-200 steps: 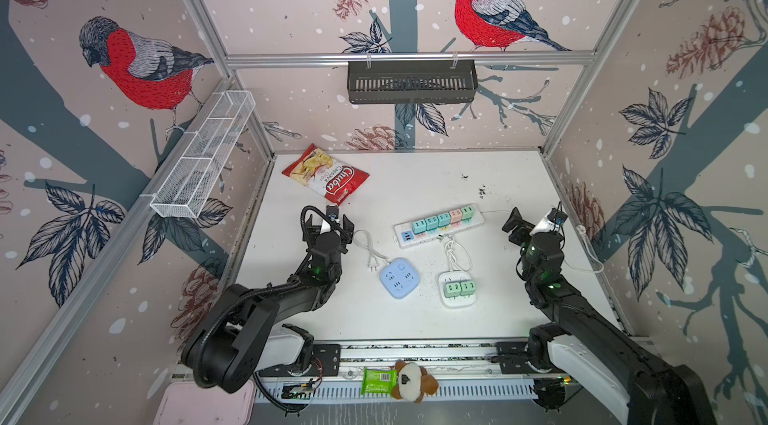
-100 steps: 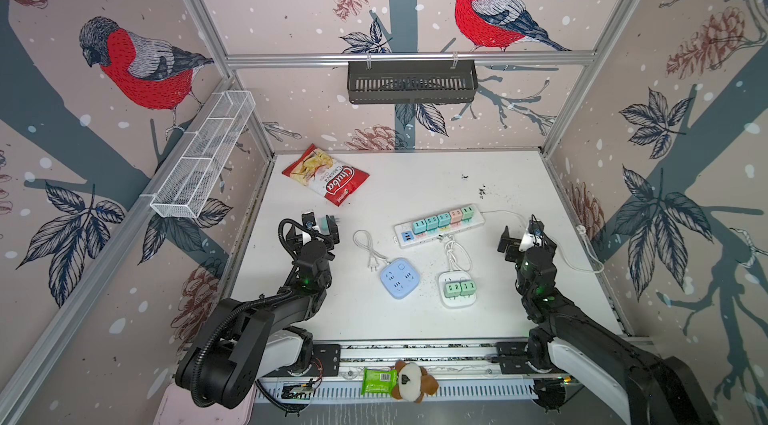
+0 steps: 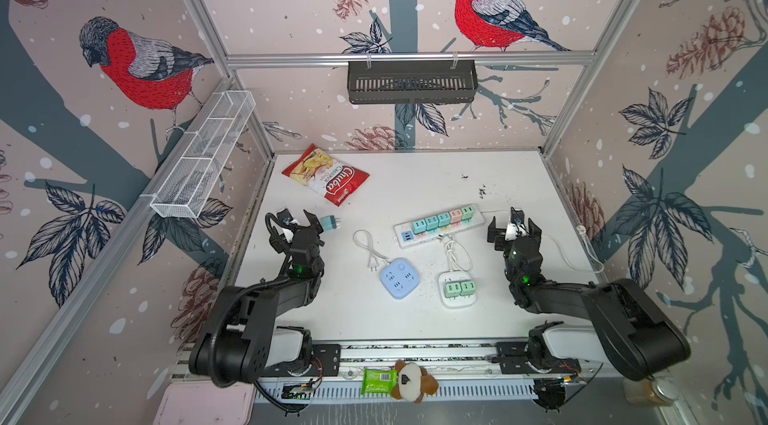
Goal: Insert the plug
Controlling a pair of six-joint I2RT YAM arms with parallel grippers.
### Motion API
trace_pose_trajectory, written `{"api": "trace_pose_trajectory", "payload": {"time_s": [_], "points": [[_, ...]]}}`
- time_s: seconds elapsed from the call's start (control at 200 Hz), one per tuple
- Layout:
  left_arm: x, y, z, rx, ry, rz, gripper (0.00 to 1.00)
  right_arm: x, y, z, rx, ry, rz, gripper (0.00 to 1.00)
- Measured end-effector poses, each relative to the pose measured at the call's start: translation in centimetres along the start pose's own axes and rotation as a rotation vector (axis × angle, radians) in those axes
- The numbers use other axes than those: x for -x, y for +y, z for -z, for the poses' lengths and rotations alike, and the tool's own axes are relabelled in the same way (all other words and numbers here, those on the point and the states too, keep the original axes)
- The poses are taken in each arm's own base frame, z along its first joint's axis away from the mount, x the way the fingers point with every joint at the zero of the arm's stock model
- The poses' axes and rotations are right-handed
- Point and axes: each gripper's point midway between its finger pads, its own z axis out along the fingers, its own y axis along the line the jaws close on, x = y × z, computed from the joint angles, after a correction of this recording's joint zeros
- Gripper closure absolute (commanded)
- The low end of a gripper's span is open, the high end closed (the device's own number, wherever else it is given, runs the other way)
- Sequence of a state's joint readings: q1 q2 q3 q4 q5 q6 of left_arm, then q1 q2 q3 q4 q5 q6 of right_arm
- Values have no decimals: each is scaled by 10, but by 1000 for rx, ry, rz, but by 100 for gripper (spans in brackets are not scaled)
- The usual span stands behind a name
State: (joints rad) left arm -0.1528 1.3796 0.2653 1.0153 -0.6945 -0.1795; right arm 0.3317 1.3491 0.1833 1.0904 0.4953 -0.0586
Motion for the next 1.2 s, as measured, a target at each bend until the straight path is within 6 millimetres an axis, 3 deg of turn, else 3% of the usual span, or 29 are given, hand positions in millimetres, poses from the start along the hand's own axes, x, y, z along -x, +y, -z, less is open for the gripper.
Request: {"api": "trace_pose_trajectory", "payload": {"time_s": [0.105, 0.255, 0.36, 0.47, 0.63, 0.775, 0.916, 1.106, 1.196], "points": [[-21, -20, -3, -34, 43, -129, 4, 4, -1, -1, -11, -21, 12, 1], [-15, -22, -11, -58, 39, -146, 3, 4, -19, 1, -61, -36, -3, 3], [-8, -21, -23, -69, 41, -128, 3, 6, -18, 1, -42, -57, -8, 0], [-13, -31, -23, -127, 65, -132, 3, -7, -25, -6, -68, -27, 6, 1], [-16, -37, -24, -171, 80, -135, 3, -6, -48, -9, -106, -47, -63, 7], [-17, -44, -23, -223, 85, -150, 3, -24, -48, -18, -65, -3, -88, 0], [-20, -49, -20, -272, 92, -148, 3, -7, -45, -26, -33, -44, -120, 0], [-56, -41, -4, -346, 138, -187, 3, -9, -46, -34, -17, -16, -147, 0], [-40, -49, -6, -366, 103, -170, 2, -13, -45, -35, -10, 2, -152, 0]]}}
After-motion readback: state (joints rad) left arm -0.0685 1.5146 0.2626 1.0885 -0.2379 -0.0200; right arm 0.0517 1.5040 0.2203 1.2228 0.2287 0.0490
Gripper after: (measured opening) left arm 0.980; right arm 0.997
